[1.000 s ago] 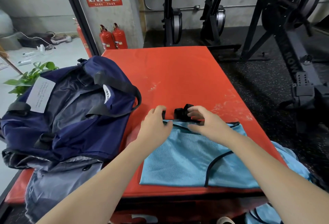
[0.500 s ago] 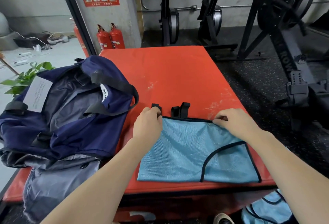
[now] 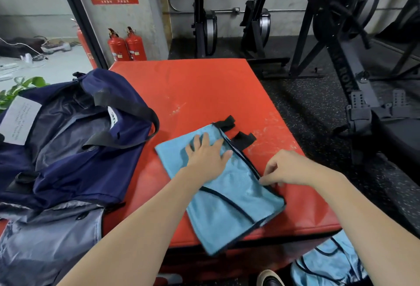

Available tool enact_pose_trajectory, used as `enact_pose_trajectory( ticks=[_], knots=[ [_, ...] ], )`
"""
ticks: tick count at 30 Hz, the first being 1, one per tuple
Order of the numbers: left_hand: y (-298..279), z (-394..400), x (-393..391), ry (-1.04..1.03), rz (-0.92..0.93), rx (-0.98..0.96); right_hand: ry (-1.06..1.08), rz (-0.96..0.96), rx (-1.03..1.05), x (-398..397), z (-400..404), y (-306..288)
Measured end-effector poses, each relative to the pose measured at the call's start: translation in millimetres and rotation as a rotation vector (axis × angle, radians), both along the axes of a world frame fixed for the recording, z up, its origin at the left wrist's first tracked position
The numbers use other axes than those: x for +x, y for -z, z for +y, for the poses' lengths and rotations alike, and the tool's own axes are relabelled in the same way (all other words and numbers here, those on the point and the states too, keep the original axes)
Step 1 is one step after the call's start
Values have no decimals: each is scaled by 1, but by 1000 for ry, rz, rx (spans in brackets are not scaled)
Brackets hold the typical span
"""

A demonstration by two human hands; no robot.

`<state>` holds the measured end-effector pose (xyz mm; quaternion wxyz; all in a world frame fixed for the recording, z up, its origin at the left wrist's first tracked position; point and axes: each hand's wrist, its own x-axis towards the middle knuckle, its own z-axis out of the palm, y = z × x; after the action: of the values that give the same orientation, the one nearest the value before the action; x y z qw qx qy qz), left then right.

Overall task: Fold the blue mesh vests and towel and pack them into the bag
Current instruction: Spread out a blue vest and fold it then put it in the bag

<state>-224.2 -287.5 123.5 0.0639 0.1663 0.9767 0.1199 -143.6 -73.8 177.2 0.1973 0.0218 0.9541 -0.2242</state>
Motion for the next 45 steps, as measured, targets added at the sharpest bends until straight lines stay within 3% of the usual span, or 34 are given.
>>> enact_pose_trajectory(
  ticks=[5, 12, 16, 22, 27, 30, 35, 40, 45],
  knots=[
    [2, 18, 7, 205, 2, -92, -130, -166, -77, 18, -13, -5],
    [-16, -3, 22, 237, 38, -15, -98, 200, -81, 36, -13, -3],
    [-26, -42, 55, 354, 58, 71, -253, 356, -155, 63, -20, 5],
    [-9, -102, 116, 385, 100, 95, -423, 338, -24, 99, -29, 36],
    [-6, -123, 141, 402, 105, 99, -381, 513, -143, 105, -31, 50],
    [-4, -123, 149, 416, 127, 76, -399, 592, -103, 106, -35, 50],
    [-3, -122, 154, 390, 177, 110, -350, 521, -187, 109, -40, 34],
    [-13, -119, 158, 369, 289, 328, -223, 389, -217, 114, -33, 15],
    [-44, -107, 161, 197, 163, 648, -108, 545, -356, 107, -27, -7]
  ],
)
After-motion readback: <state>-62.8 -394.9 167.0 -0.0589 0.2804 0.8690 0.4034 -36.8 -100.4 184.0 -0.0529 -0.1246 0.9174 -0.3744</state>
